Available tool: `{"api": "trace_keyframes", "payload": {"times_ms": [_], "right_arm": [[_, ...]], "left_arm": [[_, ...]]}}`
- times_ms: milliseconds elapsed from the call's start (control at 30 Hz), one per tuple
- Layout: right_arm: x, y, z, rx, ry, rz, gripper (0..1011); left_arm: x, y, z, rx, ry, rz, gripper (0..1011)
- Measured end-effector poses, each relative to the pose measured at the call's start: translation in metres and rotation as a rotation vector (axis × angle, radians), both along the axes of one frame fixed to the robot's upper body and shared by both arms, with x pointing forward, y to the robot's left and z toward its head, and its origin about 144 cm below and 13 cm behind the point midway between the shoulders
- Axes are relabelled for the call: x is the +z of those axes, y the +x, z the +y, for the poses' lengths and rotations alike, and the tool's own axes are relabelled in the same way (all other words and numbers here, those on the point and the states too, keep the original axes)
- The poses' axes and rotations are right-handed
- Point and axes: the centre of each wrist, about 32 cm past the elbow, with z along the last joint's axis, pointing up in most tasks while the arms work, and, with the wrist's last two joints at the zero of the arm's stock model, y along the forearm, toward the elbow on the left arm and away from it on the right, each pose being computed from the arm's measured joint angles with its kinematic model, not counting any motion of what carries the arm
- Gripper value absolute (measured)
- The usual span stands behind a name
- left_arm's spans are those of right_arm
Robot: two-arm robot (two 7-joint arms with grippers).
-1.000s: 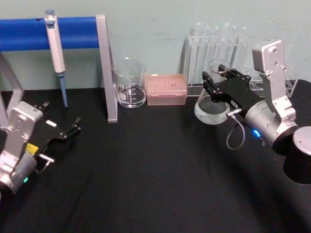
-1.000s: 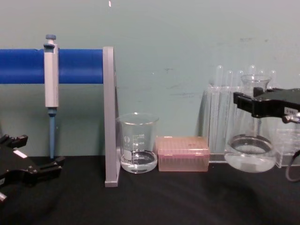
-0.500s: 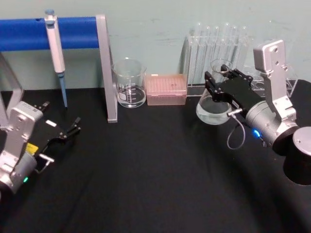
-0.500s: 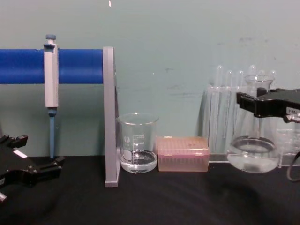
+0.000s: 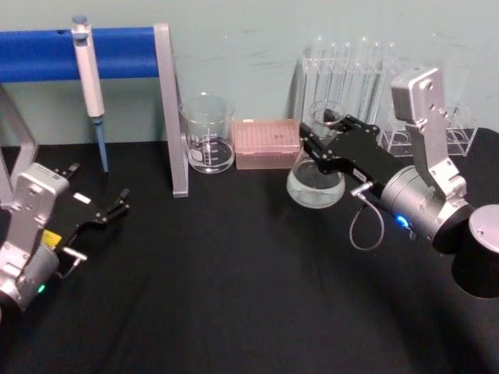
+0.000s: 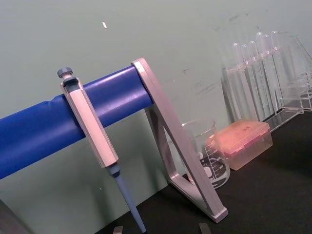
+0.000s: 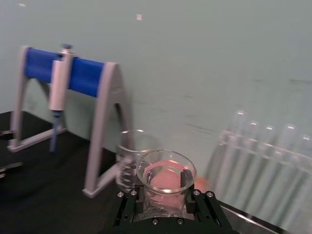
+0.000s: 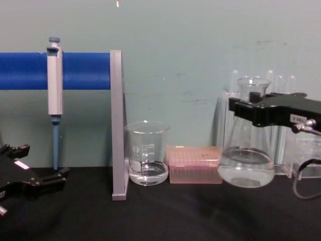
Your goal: Grasp the erlenmeyer flask with one hand, shake it three times, then place it back.
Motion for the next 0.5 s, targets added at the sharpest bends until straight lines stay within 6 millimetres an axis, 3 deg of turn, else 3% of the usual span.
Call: {"api": "trace_keyframes", "payload": {"times_ms": [500], "right_arm": [[0.0031,-0.001,0.0,0.246,0.003,0.004,457]], "left_arm": [[0.0,0.0,0.0,0.0,0.0,0.0,1001]]}}
